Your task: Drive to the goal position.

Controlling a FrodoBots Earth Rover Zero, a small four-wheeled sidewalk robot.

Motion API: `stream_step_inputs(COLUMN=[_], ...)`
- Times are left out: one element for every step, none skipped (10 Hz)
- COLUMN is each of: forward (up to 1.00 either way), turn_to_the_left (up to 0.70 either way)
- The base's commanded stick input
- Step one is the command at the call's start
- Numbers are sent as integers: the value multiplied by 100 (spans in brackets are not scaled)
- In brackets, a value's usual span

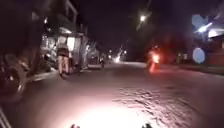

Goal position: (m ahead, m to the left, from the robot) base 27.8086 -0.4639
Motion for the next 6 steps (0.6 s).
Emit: stream_step_inputs(forward=[70, 70, 70, 70, 70, 70], turn_to_the_left=[0, 0, 0, 0, 0, 0])
